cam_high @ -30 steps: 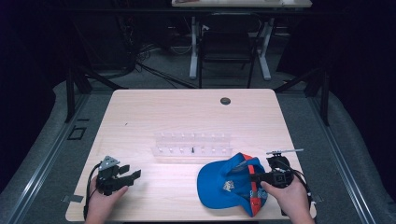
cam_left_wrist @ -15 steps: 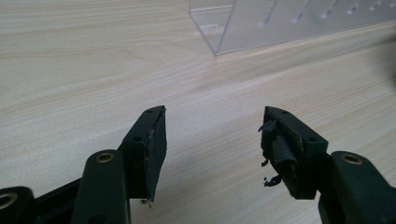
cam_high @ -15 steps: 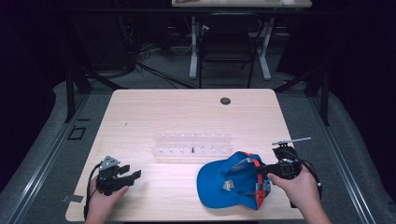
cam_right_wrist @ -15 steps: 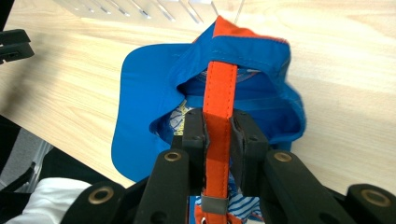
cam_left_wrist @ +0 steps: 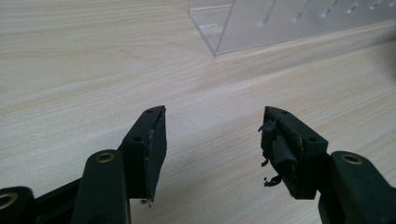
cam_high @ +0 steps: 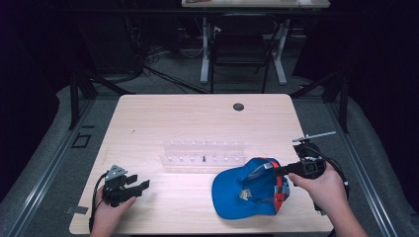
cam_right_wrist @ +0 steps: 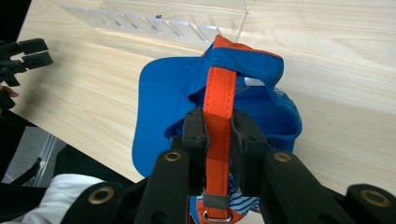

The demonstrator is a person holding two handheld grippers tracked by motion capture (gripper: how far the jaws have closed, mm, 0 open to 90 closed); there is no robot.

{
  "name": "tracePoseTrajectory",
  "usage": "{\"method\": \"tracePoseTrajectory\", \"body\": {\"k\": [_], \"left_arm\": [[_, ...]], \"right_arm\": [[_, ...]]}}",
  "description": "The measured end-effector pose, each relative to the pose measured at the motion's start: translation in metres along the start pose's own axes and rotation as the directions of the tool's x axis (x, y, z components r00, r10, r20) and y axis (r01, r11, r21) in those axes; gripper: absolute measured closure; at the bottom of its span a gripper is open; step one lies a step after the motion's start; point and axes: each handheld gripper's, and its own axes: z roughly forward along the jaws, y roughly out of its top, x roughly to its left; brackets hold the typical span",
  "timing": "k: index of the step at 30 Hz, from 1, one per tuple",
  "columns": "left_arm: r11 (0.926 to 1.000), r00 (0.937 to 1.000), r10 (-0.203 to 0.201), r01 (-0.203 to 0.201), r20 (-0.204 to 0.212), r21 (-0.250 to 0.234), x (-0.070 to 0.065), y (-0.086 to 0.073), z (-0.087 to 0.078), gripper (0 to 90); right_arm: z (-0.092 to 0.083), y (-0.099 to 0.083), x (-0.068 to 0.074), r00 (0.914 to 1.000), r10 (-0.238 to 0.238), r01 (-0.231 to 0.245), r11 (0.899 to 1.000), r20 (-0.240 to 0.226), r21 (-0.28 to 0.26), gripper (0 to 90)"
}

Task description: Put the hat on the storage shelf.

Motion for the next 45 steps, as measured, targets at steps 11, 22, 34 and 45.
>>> {"method": "tracePoseTrajectory", "body": {"k": [11, 22, 34, 45], "left_arm": [[1.0000, 1.0000, 0.003, -0.003, 0.000, -0.001, 0.000, 0.000, -0.001, 41.2], [1.0000, 1.0000, 0.002, -0.002, 0.000, -0.001, 0.000, 0.000, -0.001, 41.3], [1.0000, 1.0000, 0.002, -0.002, -0.001, -0.002, 0.000, 0.000, -0.001, 41.4], [1.0000, 1.0000, 0.002, -0.002, 0.000, -0.004, 0.000, 0.000, -0.001, 41.4]], "right_arm": [[-0.007, 0.013, 0.005, 0.9954, 0.023, -0.020, 0.999, -0.093, 0.024, 77.7], [-0.018, 0.025, 0.015, 0.9709, 0.064, -0.058, 0.998, -0.231, 0.033, 77.8], [-0.024, 0.039, 0.031, 0.9409, 0.065, -0.058, 0.998, -0.332, 0.030, 77.9], [-0.023, 0.053, 0.053, 0.9150, 0.049, -0.034, 0.998, -0.401, 0.044, 77.9]]}}
